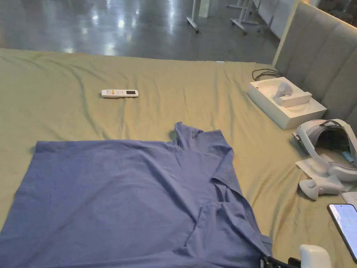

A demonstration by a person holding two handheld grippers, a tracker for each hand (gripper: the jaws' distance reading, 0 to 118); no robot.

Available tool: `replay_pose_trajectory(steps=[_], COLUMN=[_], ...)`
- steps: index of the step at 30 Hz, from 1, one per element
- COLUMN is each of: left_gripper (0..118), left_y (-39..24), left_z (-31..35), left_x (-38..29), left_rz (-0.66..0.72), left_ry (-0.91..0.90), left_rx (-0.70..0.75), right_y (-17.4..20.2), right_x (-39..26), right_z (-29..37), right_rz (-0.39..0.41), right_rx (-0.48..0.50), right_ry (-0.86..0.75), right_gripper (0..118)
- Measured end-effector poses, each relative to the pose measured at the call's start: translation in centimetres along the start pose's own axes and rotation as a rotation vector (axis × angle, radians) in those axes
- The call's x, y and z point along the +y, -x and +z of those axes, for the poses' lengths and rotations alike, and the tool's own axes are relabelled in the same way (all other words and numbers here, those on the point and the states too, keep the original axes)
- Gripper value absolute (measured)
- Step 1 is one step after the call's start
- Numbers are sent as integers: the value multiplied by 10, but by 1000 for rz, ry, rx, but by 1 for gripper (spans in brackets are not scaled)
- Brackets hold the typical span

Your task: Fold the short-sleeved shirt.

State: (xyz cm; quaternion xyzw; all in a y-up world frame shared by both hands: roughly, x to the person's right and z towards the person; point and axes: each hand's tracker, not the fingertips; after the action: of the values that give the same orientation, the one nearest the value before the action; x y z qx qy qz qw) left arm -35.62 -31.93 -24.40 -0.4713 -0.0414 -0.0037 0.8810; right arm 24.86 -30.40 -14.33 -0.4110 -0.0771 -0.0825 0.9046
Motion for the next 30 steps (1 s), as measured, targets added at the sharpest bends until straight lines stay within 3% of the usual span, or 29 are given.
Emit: replay_pose_trajectory(steps=[2,3,8,12,18,24,30], left_gripper=[6,6,6,6,6,6,6], left_y=[1,1,3,9,13,19,24], left_z=[0,0,5,31,63,58,-7], left_x=[1,1,-8,-31,-32,26,127], left_rz=[10,13,-2,23,42,69,87], left_ry=[4,5,-46,-240,-349,-373,-289], left_rx=[-2,-2,-11,-32,-108,-157,-162], right_y=[2,7,11,0,-1,17,24], right_x=[-1,-1,-4,-1,0,64,160], right_z=[-8,-9,-1,15,41,40,-39], right_rz=[16,34,36,-68,-97,-36,-20], right_rx=[11,-4,8,44,74,111,103], right_ry=[23,26,-4,-66,-133,-203,-127], right_gripper=[11,7,4,4,4,4,4])
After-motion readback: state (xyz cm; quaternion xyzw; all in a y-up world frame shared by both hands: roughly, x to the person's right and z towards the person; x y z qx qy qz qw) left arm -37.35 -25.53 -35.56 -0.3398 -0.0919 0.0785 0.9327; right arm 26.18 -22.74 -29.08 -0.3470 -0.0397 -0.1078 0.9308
